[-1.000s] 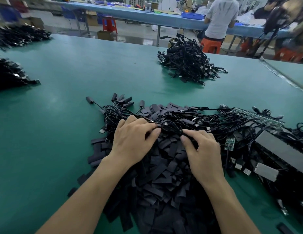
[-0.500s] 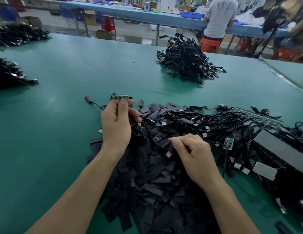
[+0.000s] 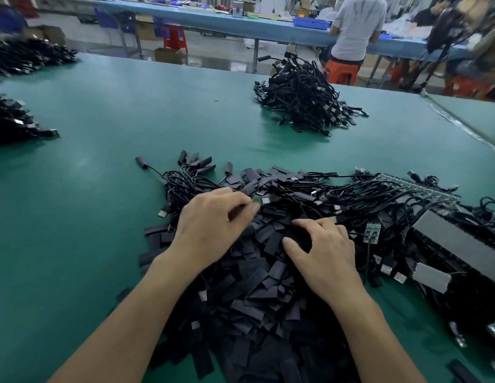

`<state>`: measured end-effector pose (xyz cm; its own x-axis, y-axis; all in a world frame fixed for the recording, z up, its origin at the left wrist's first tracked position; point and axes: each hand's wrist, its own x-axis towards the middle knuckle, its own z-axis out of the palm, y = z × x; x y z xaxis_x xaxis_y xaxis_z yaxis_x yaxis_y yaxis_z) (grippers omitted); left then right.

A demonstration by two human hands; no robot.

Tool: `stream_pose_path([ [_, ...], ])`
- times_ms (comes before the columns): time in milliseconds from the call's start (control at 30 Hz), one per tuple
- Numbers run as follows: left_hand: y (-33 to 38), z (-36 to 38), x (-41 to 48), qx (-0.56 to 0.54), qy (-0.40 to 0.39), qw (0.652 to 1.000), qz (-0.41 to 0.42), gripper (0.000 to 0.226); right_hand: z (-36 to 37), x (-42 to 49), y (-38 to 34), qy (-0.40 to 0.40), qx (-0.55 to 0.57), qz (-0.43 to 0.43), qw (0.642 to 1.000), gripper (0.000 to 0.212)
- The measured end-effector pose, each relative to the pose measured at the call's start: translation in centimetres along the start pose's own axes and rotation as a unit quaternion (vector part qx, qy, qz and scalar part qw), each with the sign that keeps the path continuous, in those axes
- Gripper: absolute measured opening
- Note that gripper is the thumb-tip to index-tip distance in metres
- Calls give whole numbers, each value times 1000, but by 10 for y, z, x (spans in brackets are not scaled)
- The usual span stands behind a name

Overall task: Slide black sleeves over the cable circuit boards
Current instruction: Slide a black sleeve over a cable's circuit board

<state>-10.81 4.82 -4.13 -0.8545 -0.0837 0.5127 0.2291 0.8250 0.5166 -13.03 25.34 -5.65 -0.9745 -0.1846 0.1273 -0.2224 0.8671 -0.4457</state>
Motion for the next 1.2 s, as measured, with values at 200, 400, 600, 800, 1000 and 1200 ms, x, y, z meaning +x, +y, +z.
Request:
stream_pose_path([
  [200,7,7,-6,42,-59,996,44,10,-1,0,1,74,90,-35,993,19],
  [400,4,10,-4,2,-32,999,16,5,-2,1,1,142,207,-19,968,27],
  [600,4,8,1,-98,56,992,63,20,-4,2,3,154,263,0,952,16],
  [800,3,20,-5,-144,33,989,24,15,-2,3,5,146,176,-38,973,18],
  [1000,-2,22,-6,-129,43,991,-15,26,-15,-2,0,45,43,-54,997,11],
  [1200,-6,24,-8,-192,30,979,-63,28,-23,-1,6,-91,25,-25,995,46],
])
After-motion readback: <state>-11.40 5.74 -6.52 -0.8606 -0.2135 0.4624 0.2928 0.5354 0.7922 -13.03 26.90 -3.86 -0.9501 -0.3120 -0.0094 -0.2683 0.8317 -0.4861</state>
